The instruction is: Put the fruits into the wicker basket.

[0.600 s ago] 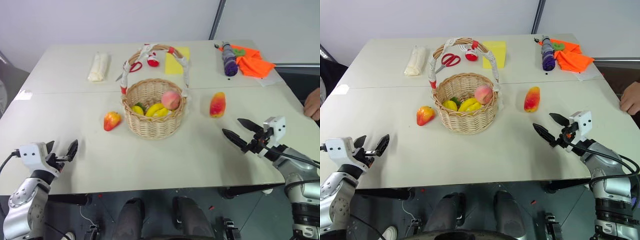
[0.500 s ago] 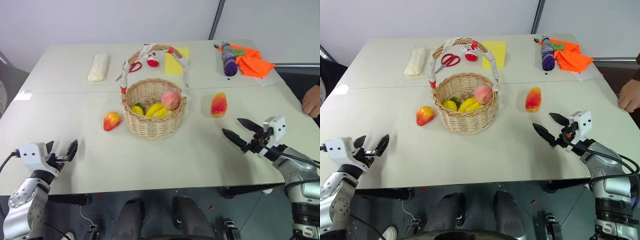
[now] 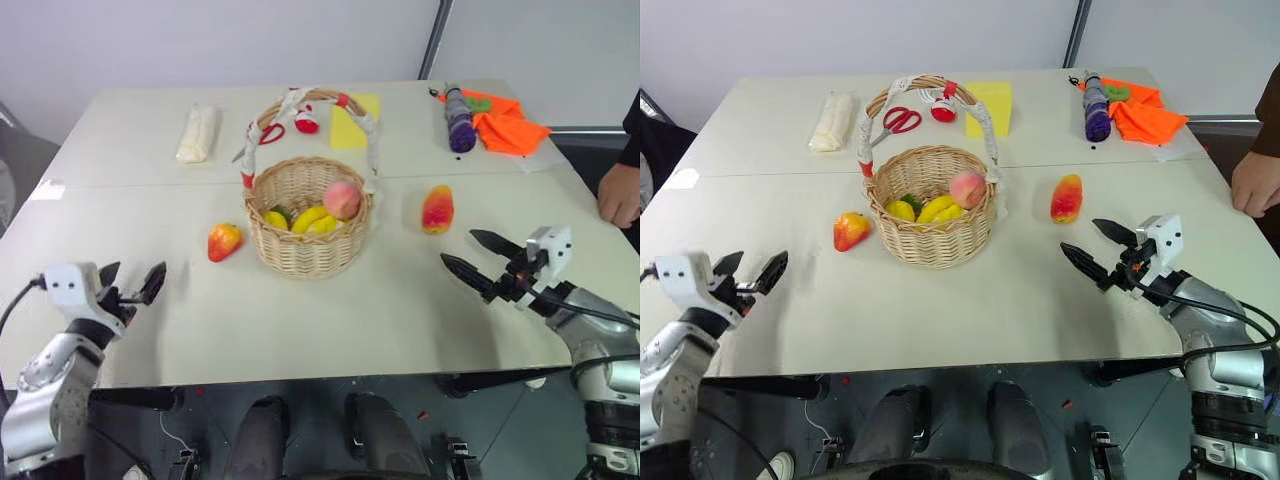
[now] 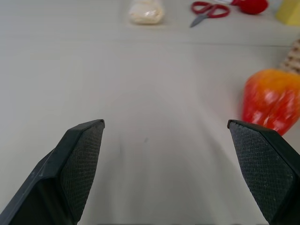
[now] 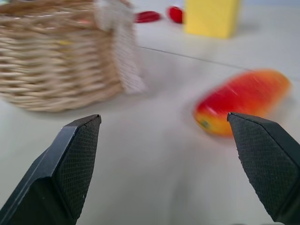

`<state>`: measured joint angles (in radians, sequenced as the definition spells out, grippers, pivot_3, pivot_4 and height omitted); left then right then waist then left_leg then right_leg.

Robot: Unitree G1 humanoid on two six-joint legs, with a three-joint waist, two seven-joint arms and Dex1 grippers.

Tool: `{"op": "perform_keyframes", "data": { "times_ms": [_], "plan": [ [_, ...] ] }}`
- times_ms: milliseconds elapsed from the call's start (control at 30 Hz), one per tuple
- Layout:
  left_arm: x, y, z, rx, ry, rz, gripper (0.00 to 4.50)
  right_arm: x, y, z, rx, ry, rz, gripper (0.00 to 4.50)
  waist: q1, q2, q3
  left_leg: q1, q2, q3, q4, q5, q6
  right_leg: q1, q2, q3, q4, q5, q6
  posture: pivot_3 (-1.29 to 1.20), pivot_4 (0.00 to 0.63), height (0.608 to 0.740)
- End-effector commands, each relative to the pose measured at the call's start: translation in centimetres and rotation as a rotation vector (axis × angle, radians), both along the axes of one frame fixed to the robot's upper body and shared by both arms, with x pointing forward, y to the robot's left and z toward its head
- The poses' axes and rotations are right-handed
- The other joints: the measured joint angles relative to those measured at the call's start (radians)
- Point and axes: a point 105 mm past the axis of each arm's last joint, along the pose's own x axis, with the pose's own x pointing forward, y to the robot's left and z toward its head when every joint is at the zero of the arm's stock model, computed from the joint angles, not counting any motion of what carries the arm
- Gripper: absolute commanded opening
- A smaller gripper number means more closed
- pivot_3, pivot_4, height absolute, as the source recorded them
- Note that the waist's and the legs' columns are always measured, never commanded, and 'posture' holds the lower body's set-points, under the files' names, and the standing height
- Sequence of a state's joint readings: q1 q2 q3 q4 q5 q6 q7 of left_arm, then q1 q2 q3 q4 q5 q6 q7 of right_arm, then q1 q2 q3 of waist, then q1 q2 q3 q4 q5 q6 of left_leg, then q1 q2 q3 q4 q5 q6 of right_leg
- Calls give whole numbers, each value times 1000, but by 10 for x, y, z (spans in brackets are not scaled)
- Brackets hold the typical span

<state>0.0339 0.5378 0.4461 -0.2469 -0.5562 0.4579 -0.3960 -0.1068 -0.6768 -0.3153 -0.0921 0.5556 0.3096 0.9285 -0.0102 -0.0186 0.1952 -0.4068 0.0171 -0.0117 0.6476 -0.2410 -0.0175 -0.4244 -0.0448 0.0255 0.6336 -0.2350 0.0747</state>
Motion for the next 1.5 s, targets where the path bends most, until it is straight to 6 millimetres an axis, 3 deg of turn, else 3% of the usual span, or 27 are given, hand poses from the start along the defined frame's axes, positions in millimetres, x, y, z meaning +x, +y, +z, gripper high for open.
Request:
{"op": "perform_keyframes", "data": {
  "times_ms": [33, 133, 400, 767, 867, 933, 967, 1033, 1133, 1200, 1267, 1333, 1500],
  "plan": [
    [12, -12, 20, 32, -8, -61, 4500, -15, 27, 29, -33, -43, 159, 4481, -1, 0, 0, 0, 0, 0, 0, 0, 0, 0, 0, 0, 0, 0, 0, 0, 150, 740],
    [28, -18, 28, 83, 37, -84, 4500, -30, 53, 43, -70, -37, 280, 4481, -5, 0, 0, 0, 0, 0, 0, 0, 0, 0, 1, 0, 0, 0, 1, 0, 150, 740],
    [53, -61, 32, 193, 166, -271, 4500, -54, 114, 63, -139, -72, 479, 4481, -2, -1, 0, 0, 0, -1, 0, 0, 0, 0, 1, 0, 0, 0, 1, 0, 150, 740],
    [70, -71, 5, 292, 324, -324, 4500, -63, 137, 77, -142, -122, 562, 4481, -2, -1, 0, -1, 0, -1, 0, 0, 0, -1, 1, 0, 0, 0, 1, 0, 150, 740],
    [74, -72, 1, 297, 324, -322, 3659, -63, 139, 75, -138, -130, 562, 4500, -2, -1, 0, -1, 0, -1, 0, 0, 0, -1, 0, 0, 0, 0, 1, 0, 150, 740],
    [76, -69, 1, 288, 323, -301, 2590, -63, 140, 75, -139, -133, 559, 4500, -1, -1, 0, -1, 0, -1, 0, 0, 0, -1, 0, 0, 0, 0, 1, 0, 150, 740],
    [76, -65, 1, 300, 323, -286, 2286, -62, 140, 74, -140, -135, 557, 4500, -1, -1, 0, -1, 0, -1, 0, 0, 0, -1, 0, 0, 0, 0, 1, 0, 150, 740],
    [76, -60, 1, 313, 325, -273, 2286, -62, 140, 74, -141, -139, 555, 4500, -2, -1, 0, -1, 0, -1, 0, 0, 0, -1, 0, 0, 0, 0, 1, 0, 150, 740],
    [64, -48, 13, 304, 275, -272, 2286, -61, 139, 74, -150, -148, 546, 4500, -7, -1, 0, -1, 0, -1, 0, 0, 0, -1, 1, 0, 0, 0, 1, 0, 150, 740],
    [36, -49, 39, 283, 140, -397, 2286, -59, 135, 73, -156, -148, 529, 4500, -18, -2, 1, -1, 1, -1, -1, 0, 0, -2, 1, 0, 0, 0, 1, 0, 150, 740],
    [7, -67, 64, 239, 39, -559, 2286, -57, 131, 73, -159, -144, 514, 4500, -16, -3, 1, -2, 7, 1, -2, 0, 0, -4, 1, 0, 0, 0, 1, 0, 150, 740],
    [-6, -88, 84, 194, -24, -662, 2286, -53, 126, 72, -160, -139, 497, 4500, 5, -3, 1, -2, 8, 1, -2, 0, 0, -4, 1, -1, 0, 0, 0, 0, 150, 740],
    [-4, -132, 114, 185, -133, -758, 2286, -37, 113, 70, -151, -122, 434, 4500, 23, -3, 1, -1, 9, 6, 3, 0, 0, 3, -2, -4, -2, 0, -1, 0, 150, 740]
  ]
}}
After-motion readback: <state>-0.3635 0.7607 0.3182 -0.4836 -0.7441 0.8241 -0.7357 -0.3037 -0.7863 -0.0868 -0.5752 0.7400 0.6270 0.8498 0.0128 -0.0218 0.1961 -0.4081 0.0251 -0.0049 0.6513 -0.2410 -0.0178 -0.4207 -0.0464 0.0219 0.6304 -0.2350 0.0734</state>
